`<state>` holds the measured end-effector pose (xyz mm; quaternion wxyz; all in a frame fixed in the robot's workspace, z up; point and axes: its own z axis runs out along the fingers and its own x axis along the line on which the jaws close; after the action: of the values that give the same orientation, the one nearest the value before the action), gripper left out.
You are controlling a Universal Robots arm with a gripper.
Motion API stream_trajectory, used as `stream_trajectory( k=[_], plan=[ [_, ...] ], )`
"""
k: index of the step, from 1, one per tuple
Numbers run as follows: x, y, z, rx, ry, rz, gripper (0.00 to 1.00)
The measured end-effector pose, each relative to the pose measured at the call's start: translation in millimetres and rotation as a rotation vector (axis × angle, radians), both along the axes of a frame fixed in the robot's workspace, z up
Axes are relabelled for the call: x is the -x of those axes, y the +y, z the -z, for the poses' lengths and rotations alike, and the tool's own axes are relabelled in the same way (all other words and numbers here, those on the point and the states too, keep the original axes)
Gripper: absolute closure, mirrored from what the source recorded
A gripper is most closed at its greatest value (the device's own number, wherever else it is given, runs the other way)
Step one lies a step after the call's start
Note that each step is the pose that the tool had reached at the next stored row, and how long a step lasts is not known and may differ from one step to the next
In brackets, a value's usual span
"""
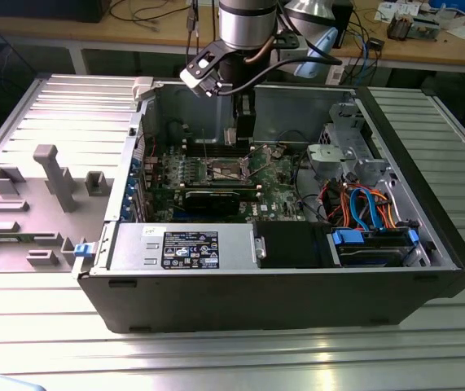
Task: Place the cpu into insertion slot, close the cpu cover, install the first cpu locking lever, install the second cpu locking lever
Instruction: 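Place the cpu into insertion slot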
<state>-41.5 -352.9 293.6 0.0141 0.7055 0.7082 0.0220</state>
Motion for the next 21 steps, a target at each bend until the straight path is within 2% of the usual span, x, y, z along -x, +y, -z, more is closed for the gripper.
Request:
stream_trajectory(
  k=[7, 9, 11, 12, 17, 21],
  plan=[
    [4.0, 0.1, 9.7, 0.0002, 0.0, -0.001, 0.45],
    [5.9, 0.0, 11.4, 0.0004, -0.0061, -0.001, 0.45],
    [10.1, 0.1, 12.8, 0.0002, -0.0163, -0.001, 0.45],
    [10.5, 0.2, 13.6, 0.0001, -0.0174, -0.001, 0.45],
    [10.5, 2.4, 23.3, 0.0004, -0.0174, 0.019, 0.45],
    [10.5, 2.4, 24.1, 0.0005, -0.0174, 0.023, 0.45]
  ],
)
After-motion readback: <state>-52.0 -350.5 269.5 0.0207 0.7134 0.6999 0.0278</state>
